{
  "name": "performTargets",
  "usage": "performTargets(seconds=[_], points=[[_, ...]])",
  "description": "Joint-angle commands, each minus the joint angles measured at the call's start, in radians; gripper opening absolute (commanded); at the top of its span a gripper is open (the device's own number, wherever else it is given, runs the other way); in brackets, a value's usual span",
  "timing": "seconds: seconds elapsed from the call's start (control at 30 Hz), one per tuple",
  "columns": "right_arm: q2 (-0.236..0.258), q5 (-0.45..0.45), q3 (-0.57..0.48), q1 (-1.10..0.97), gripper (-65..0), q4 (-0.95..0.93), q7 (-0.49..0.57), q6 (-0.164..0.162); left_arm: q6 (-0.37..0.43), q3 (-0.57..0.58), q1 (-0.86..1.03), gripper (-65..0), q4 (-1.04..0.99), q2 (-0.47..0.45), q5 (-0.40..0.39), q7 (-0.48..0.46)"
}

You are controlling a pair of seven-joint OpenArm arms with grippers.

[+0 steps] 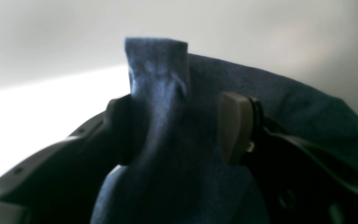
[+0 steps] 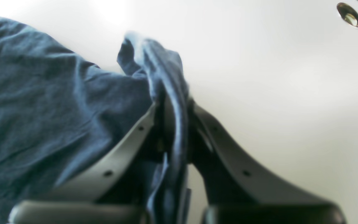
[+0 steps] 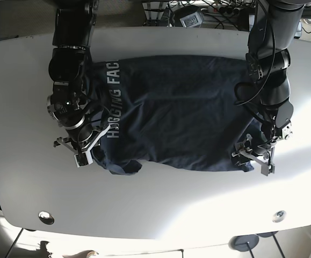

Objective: Fold the T-shirt properly
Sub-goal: 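Lift the navy shirt with both grippers and pull it outward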

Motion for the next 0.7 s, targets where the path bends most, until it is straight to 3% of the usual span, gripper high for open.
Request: performTargets(seconds=[0.03, 0.13, 0.2, 0.23, 0.33, 0.4, 0.43, 0.5, 0.7], points=[[0.008, 0.005, 0.001, 0.024, -63.1, 0.025, 0.029, -0.004, 0.017, 0.002, -0.004, -37.2, 0.000, -0.005, 0.022, 0.057], [0.008, 0.005, 0.001, 0.024, -63.1, 0.025, 0.029, -0.004, 0.017, 0.000, -0.002, -50.6, 0.003, -0.010, 0.022, 0.054], [0.008, 0.005, 0.001, 0.024, -63.1, 0.025, 0.029, -0.004, 0.014, 0.000, -0.002, -62.8, 0.005, -0.012, 0.022, 0.054], [0.008, 0.005, 0.003, 0.024, -63.1, 0.025, 0.029, -0.004, 0.014, 0.000, 0.004, -65.0, 0.005, -0.013, 0.022, 0.054], [0.007, 0.040, 0.072, 0.027, -63.1, 0.026, 0.030, -0.004, 0.012, 0.000, 0.024, -65.0, 0.091, -0.013, 0.021, 0.082], [0.016, 0.121, 0.119, 0.029, -63.1, 0.026, 0.029, -0.004, 0.012, -0.001, 0.062, -65.0, 0.273, -0.013, 0.019, 0.201], [0.042, 0.169, 0.149, 0.035, -63.1, 0.026, 0.006, -0.005, 0.012, -0.012, 0.093, -65.0, 0.434, -0.013, 0.019, 0.278], [0.094, 0.240, 0.169, 0.064, -63.1, 0.022, -0.033, -0.005, 0.012, -0.018, 0.125, -65.0, 0.586, -0.008, 0.021, 0.327], [0.203, 0.361, 0.170, 0.236, -63.1, -0.060, -0.133, -0.007, 0.012, -0.015, 0.058, -65.0, 0.802, -0.007, 0.021, 0.480]])
